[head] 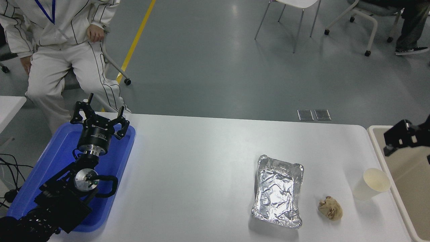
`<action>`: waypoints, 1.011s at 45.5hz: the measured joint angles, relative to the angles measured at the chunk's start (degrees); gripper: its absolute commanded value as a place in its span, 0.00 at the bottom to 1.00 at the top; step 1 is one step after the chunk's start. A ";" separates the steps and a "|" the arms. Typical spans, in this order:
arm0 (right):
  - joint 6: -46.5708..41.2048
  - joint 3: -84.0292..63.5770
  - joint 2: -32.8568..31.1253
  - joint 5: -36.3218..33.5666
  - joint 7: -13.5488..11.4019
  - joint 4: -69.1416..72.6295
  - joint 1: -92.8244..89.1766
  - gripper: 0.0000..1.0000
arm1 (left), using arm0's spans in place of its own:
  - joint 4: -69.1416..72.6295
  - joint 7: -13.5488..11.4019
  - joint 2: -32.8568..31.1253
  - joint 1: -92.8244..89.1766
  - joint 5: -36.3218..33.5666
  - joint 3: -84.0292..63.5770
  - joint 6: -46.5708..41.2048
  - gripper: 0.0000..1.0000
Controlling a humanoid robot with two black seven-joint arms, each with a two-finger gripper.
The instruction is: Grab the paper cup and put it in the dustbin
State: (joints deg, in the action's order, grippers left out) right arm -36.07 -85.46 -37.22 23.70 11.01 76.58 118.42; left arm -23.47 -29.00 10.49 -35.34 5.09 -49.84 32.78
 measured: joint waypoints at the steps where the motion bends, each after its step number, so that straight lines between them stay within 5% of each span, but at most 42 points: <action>1: 0.97 0.06 -0.12 0.00 0.03 -0.09 -0.59 1.00 | 0.00 0.00 0.00 0.00 0.01 0.00 0.00 1.00; 18: 16.62 3.10 -1.23 -0.06 0.09 -4.39 -14.14 1.00 | 0.01 0.00 -0.01 0.01 0.01 -0.01 0.00 1.00; 46: 21.70 13.41 -0.54 -1.00 0.06 -17.67 -35.39 0.99 | 0.04 0.00 0.01 0.01 0.01 0.00 -0.06 1.00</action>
State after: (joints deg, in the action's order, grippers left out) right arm -14.37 -72.05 -37.76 22.70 11.07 58.92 83.03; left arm -23.43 -29.00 10.50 -35.33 5.10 -49.84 32.72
